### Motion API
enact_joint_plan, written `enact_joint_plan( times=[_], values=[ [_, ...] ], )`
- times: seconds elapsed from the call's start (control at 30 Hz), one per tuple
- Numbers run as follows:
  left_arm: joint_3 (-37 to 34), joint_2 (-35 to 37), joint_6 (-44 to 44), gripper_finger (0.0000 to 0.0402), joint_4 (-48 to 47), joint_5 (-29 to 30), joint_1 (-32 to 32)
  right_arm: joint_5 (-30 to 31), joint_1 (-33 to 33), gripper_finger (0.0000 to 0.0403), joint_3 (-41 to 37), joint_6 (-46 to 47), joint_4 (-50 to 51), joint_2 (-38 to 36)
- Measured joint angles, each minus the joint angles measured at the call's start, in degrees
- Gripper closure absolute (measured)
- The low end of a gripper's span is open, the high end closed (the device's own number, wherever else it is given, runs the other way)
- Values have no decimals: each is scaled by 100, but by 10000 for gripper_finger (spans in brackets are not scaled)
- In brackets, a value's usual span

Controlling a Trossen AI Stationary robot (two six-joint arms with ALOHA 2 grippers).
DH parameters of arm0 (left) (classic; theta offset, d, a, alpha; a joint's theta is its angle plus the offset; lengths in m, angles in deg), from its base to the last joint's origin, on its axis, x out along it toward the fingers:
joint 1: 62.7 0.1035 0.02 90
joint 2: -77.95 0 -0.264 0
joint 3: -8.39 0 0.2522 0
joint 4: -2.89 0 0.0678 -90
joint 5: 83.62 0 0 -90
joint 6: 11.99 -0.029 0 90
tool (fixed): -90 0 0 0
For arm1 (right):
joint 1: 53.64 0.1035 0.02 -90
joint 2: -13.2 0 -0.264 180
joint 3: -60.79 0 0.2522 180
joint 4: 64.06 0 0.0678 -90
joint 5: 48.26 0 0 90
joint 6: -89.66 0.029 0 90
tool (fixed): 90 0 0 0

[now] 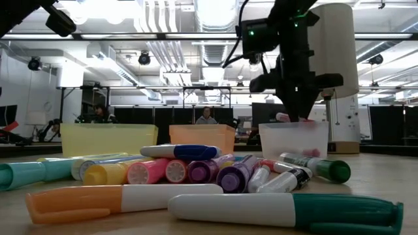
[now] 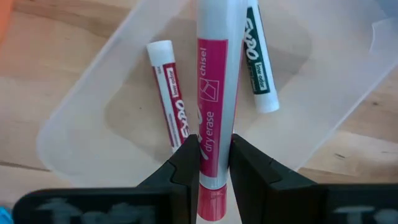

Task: Pick & Place Markers
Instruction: Put the pink marker pen into the transparent bin

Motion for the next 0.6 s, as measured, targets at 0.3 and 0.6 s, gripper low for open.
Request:
enact_joint_plan(
  times=[0.3, 0.6],
  values=[
    [0, 0, 12, 392, 0, 0, 0, -46, -114, 339, -316, 2, -293, 0],
    [0, 0, 13, 392, -1, 0, 0, -211, -227, 339, -702, -43, -842, 0]
  ],
)
